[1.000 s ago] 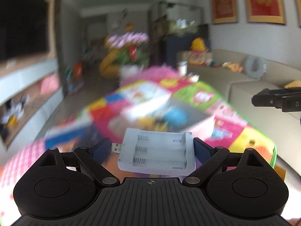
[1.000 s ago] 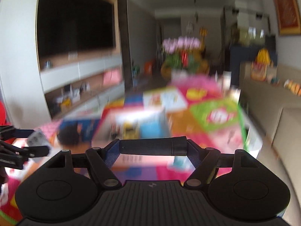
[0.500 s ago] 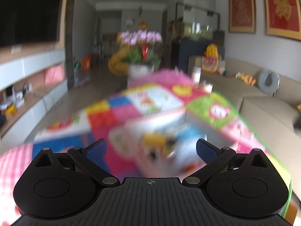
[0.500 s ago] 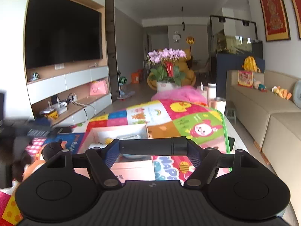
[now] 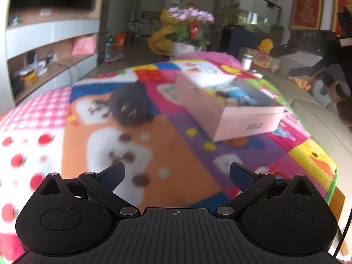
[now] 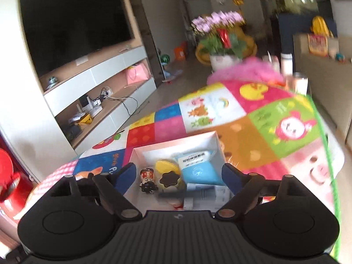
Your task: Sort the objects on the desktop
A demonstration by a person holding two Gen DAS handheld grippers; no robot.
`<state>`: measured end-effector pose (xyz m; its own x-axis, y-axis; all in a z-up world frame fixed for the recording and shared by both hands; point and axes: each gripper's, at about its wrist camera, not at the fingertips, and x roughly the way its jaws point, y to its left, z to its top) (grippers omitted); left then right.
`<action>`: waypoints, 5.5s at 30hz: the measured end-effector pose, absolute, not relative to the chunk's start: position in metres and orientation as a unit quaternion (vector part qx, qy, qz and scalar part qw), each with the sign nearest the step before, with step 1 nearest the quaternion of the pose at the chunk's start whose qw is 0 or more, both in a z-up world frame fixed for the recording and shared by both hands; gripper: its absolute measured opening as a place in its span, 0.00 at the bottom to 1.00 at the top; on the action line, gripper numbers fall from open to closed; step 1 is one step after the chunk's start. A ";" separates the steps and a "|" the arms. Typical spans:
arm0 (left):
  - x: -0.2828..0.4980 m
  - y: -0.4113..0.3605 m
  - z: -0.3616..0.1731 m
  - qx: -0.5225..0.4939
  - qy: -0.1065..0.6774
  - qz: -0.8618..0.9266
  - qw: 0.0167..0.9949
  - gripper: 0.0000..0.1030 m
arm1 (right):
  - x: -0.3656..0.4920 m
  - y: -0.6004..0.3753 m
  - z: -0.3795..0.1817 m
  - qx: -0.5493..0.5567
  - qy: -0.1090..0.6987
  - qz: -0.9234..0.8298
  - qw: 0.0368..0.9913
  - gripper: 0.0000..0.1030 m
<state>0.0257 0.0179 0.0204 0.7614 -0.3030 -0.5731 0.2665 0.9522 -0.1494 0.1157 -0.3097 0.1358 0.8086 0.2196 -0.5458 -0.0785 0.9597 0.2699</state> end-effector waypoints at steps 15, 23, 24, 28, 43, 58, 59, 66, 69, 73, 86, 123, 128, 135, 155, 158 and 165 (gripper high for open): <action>0.021 0.019 -0.001 -0.032 0.333 -0.124 0.934 1.00 | 0.040 -0.285 0.067 0.024 0.336 0.026 0.941 0.98; 0.021 0.018 -0.003 -0.023 0.343 -0.111 0.932 1.00 | 0.014 -0.264 0.014 0.000 0.370 0.026 0.929 0.98; 0.022 0.018 -0.003 -0.022 0.345 -0.111 0.932 1.00 | 0.014 -0.262 0.010 0.003 0.372 0.025 0.928 0.98; 0.023 0.017 -0.005 -0.019 0.351 -0.110 0.930 1.00 | 0.016 -0.262 0.004 0.023 0.374 0.018 0.927 0.99; 0.012 0.042 0.003 -0.024 0.313 -0.058 0.948 1.00 | 0.039 -0.206 0.088 -0.026 0.303 0.112 0.946 0.99; -0.008 0.133 0.010 -0.074 0.307 0.076 0.946 1.00 | 0.182 0.029 0.034 -0.238 0.360 0.140 0.891 0.65; -0.010 0.136 0.010 -0.078 0.305 0.075 0.946 1.00 | 0.181 0.032 0.029 -0.261 0.354 0.129 0.889 0.63; -0.022 0.130 0.010 -0.086 0.294 -0.021 0.952 1.00 | 0.148 -0.047 0.084 0.000 0.422 0.270 0.865 0.62; -0.022 0.113 0.010 -0.085 0.295 -0.076 0.949 1.00 | 0.127 -0.071 0.072 0.085 0.452 0.308 0.833 0.62; -0.024 0.089 0.015 -0.061 0.298 -0.099 0.947 1.00 | 0.107 -0.082 0.040 0.070 0.465 0.281 0.837 0.67; -0.009 0.045 0.006 -0.040 0.347 -0.124 0.929 1.00 | 0.050 -0.193 0.065 0.033 0.349 0.131 0.927 0.82; -0.005 -0.068 0.019 0.009 0.379 -0.222 0.899 1.00 | -0.032 -0.321 0.031 0.081 0.342 -0.051 0.935 0.93; -0.004 -0.045 0.016 0.066 0.354 -0.119 0.925 1.00 | -0.005 -0.292 0.014 0.026 0.373 -0.053 0.926 0.69; -0.003 -0.009 0.006 0.041 0.381 -0.079 0.920 1.00 | 0.050 -0.255 0.009 -0.008 0.380 -0.019 0.925 0.69; -0.010 -0.007 -0.006 0.038 0.374 -0.077 0.923 1.00 | -0.008 -0.256 0.033 0.037 0.343 0.046 0.937 0.90; -0.011 -0.007 -0.006 0.037 0.373 -0.076 0.924 1.00 | -0.013 -0.238 0.032 0.013 0.333 0.069 0.940 0.91; -0.011 -0.003 -0.007 0.031 0.371 -0.081 0.925 1.00 | 0.003 -0.218 0.007 -0.028 0.350 0.045 0.935 0.91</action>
<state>-0.0115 -0.0034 -0.0075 0.7115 -0.1274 -0.6910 0.1731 0.9849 -0.0033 0.0029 -0.2179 0.0072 0.7513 0.0640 -0.6569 -0.1025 0.9945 -0.0204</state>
